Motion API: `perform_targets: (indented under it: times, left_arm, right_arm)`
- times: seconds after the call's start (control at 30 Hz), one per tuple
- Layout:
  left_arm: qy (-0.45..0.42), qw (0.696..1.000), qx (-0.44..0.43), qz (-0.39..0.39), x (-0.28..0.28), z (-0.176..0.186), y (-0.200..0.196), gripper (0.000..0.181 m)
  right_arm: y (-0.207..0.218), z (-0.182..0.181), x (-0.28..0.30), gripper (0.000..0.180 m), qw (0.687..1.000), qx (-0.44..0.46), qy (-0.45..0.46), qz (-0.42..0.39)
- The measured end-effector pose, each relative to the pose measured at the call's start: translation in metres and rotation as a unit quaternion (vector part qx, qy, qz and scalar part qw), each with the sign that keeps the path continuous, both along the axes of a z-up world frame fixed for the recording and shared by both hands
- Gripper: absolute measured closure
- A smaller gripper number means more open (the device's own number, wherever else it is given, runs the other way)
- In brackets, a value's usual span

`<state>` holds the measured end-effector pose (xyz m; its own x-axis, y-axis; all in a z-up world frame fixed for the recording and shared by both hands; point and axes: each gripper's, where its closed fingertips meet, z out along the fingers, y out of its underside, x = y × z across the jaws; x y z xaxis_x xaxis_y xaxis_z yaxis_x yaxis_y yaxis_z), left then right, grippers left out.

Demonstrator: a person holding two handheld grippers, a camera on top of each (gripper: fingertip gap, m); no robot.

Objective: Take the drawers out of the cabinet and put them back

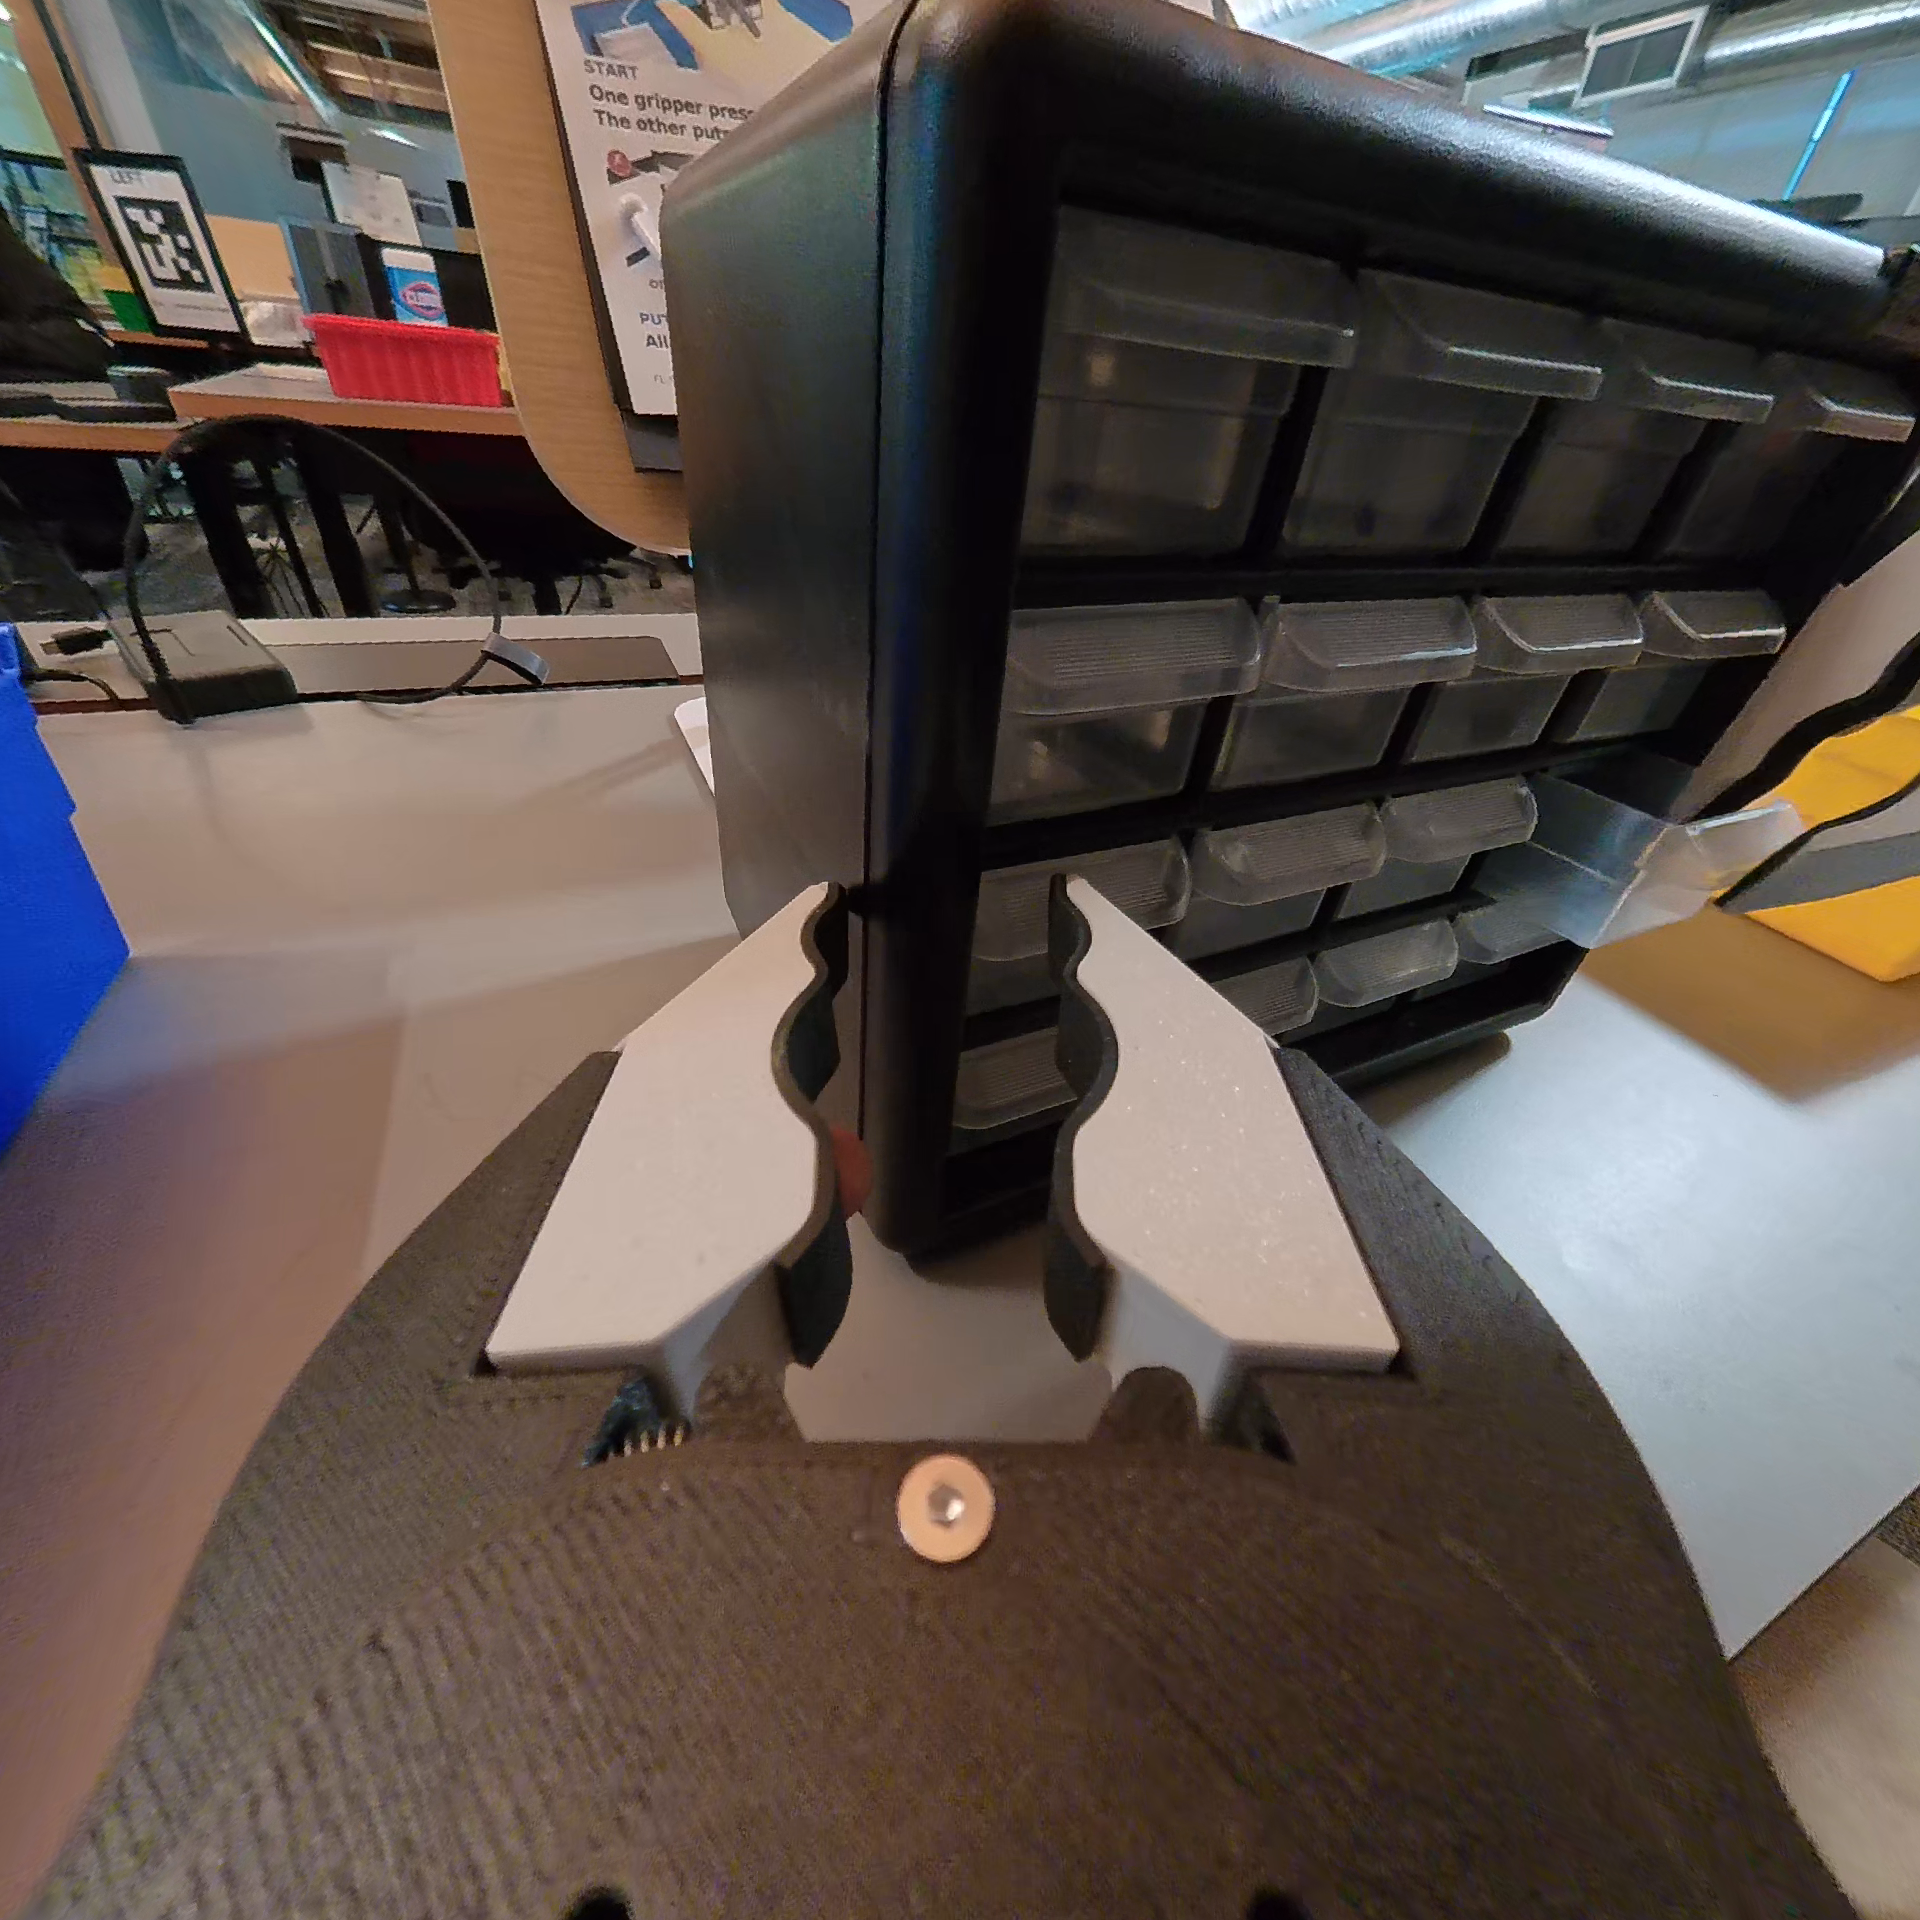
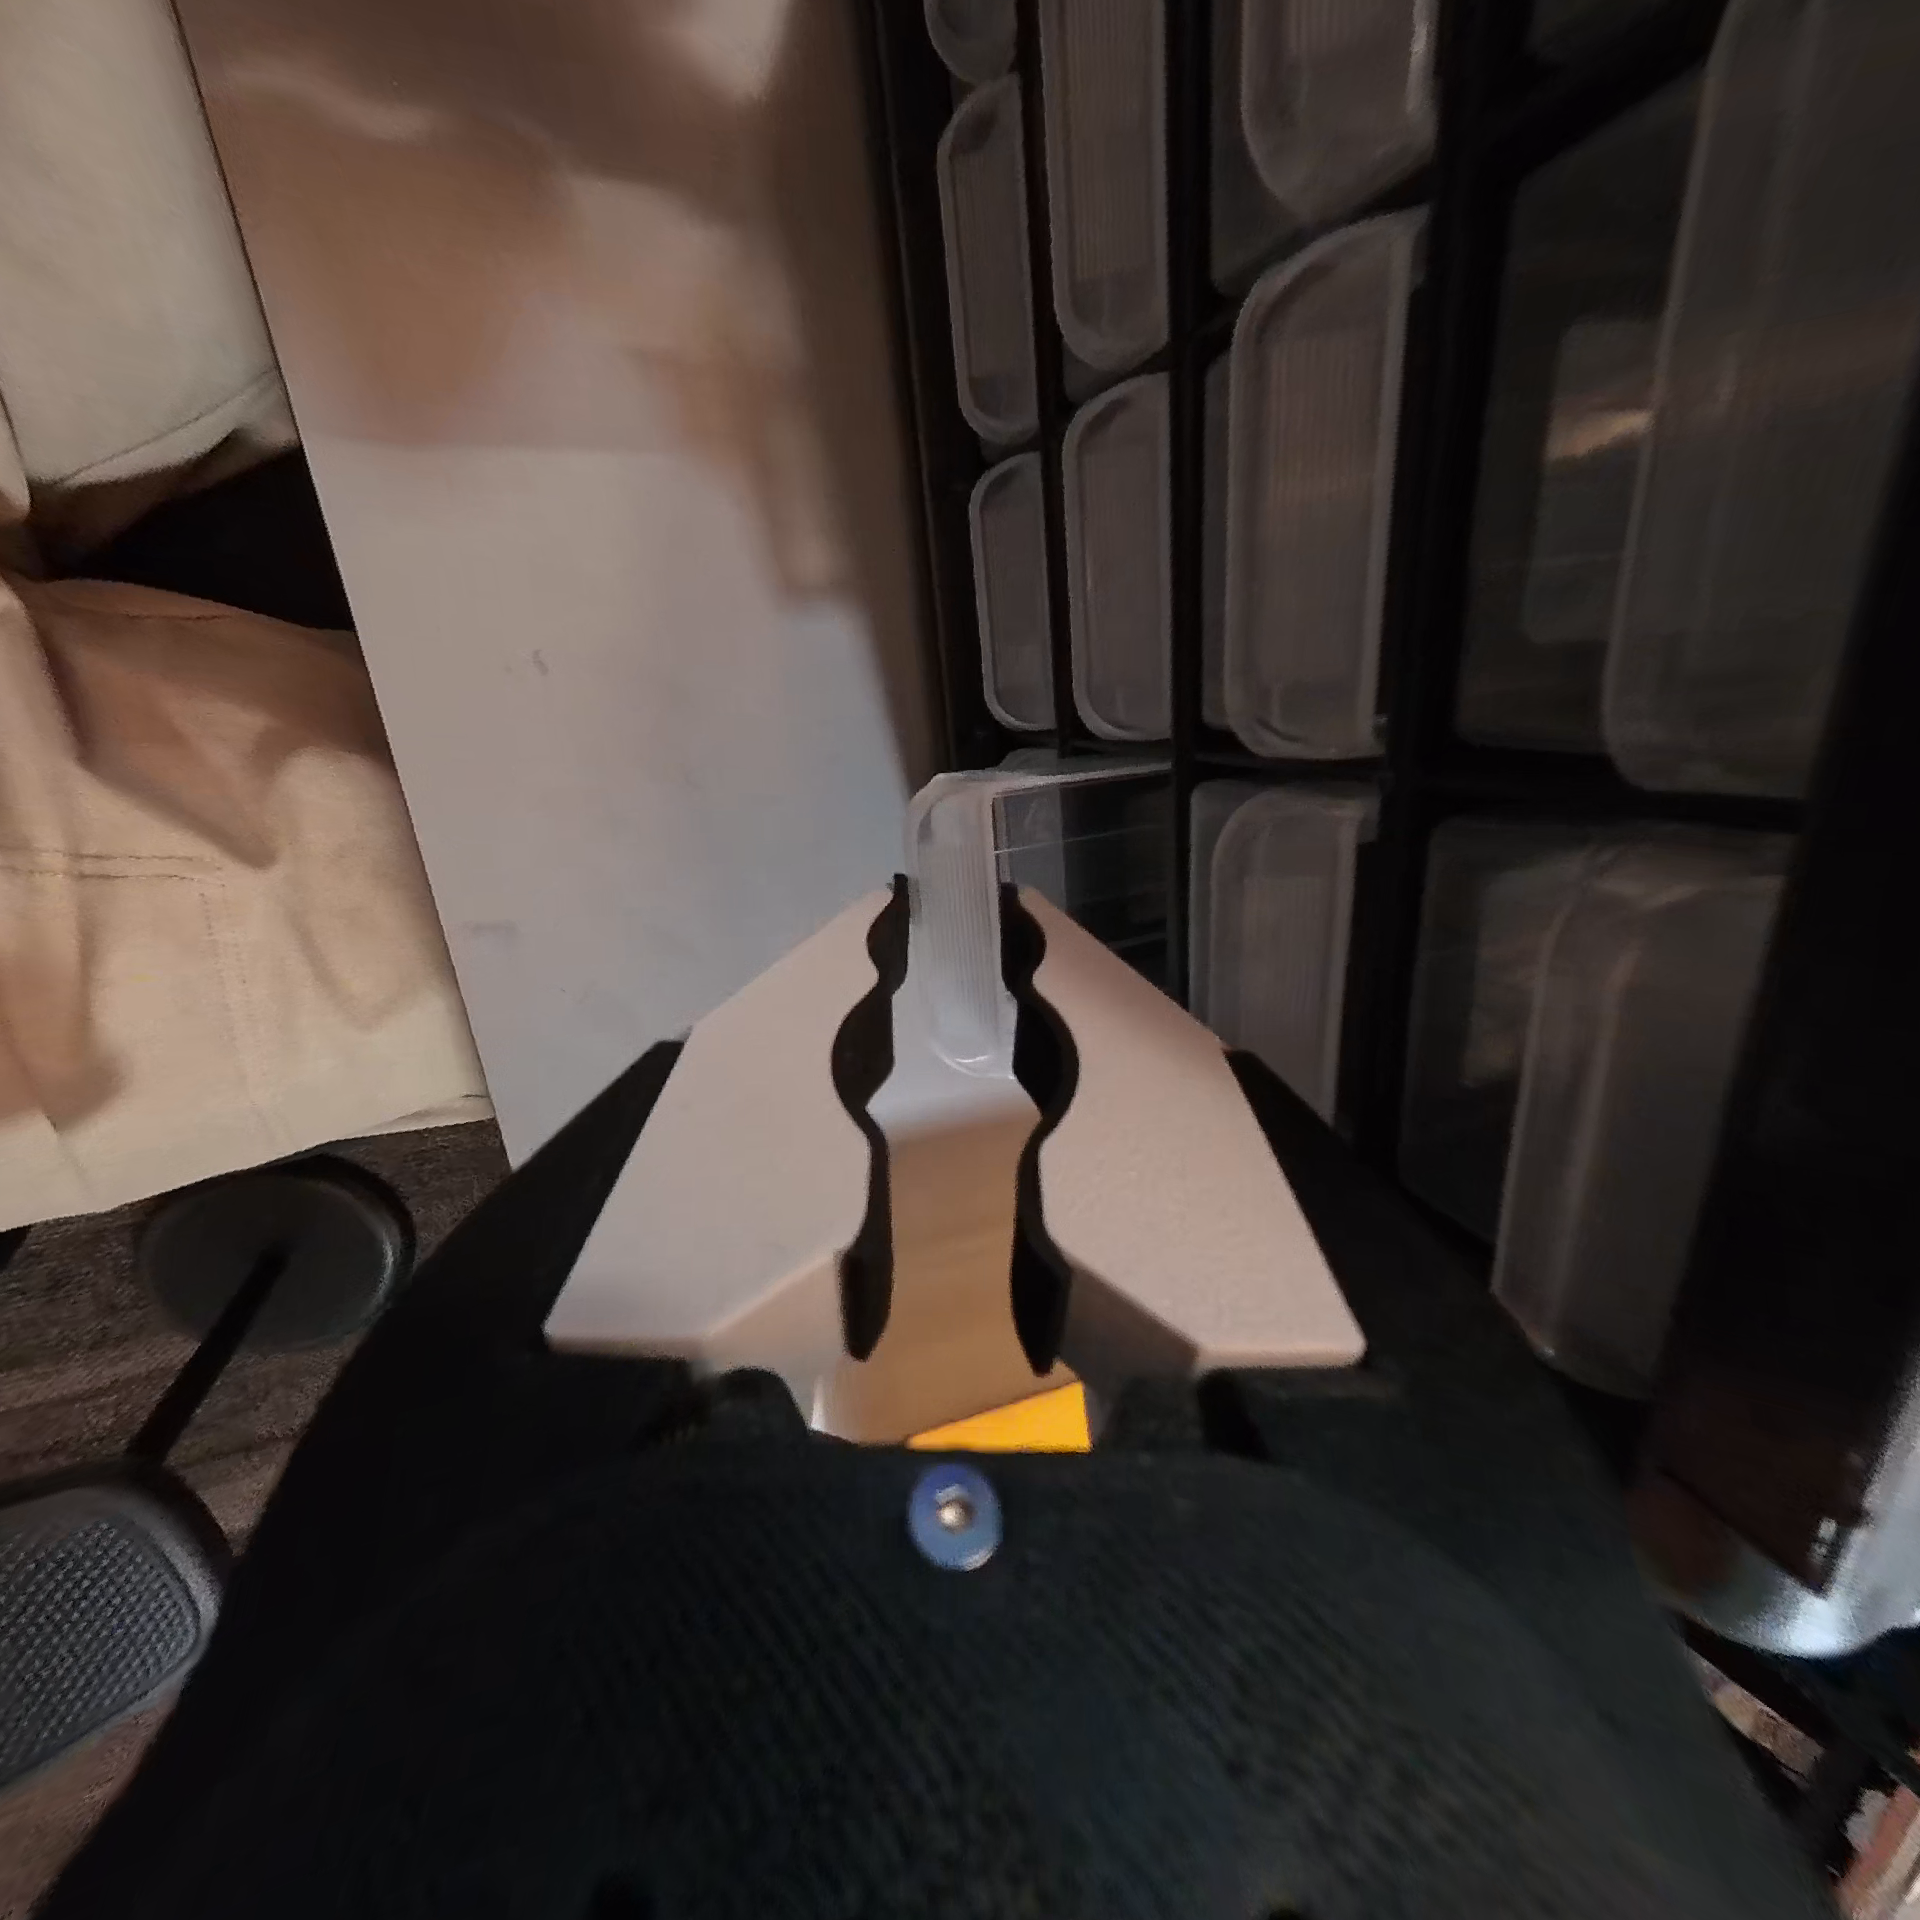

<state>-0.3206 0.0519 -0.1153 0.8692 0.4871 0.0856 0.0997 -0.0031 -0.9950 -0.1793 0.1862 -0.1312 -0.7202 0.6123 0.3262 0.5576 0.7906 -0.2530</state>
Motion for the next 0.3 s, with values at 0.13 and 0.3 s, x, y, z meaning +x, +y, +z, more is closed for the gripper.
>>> perform_targets:
  times: [0.13,0.3]
  left_arm:
    - [0.0,1.0,0.0,0.0,0.0,0.0,0.0,0.146]
    - [-0.001,1.0,0.0,0.0,0.0,0.0,0.0,0.146]
  right_arm:
    - [0.002,-0.002,0.004,0.164,0.999,0.028,-0.014,0.011]
    - [-0.007,-0.001,0.011,0.165,0.999,0.033,-0.028,0.025]
